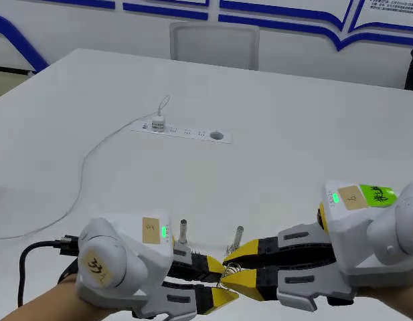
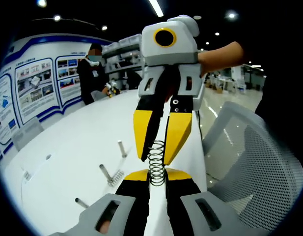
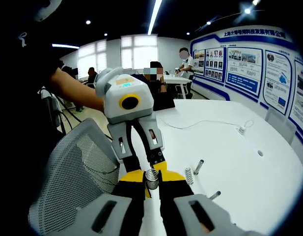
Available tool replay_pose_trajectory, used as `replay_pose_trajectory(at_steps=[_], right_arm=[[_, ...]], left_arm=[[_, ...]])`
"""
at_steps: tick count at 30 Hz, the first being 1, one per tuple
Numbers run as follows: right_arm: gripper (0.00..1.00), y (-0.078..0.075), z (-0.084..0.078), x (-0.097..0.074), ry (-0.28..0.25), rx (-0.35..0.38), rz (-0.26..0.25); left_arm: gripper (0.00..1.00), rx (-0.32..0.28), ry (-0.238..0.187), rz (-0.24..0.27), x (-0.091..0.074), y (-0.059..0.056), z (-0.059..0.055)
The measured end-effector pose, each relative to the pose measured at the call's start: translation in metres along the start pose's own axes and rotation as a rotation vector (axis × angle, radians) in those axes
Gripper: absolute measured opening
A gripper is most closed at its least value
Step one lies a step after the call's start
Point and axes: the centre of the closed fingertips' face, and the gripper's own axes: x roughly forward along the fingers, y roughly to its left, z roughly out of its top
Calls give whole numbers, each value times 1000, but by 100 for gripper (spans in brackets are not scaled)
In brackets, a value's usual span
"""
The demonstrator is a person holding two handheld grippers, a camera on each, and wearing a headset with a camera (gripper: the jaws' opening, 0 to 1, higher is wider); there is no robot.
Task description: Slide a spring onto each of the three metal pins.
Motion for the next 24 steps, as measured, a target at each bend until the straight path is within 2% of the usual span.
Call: replay_pose_trajectory(at_steps=[2,7,11,15,17,19,24], right_arm=[[11,0,0,0,-3,6,0],[11,-2,-2,1,3,8,-9],[11,-3,-2,0,2,11,-18],[11,-7,-2,-1,1,12,-34],[11,-9,-2,-1,1,12,-45],[11,-12,-2,-3,0,13,-54],[11,-21,-5,-8,5,24,-92]], left_arm=[[11,-24,-6,-3,-1,-1,0],[13,-37,-14,22,-3,2,-4],[23,-63,-5,59,-5,8,-9],[27,-84,1,75,-8,12,-12],[30,-81,-17,85,-9,14,-10],[34,-113,-59,86,-10,15,-4],[43,-121,-38,110,-10,19,-10]])
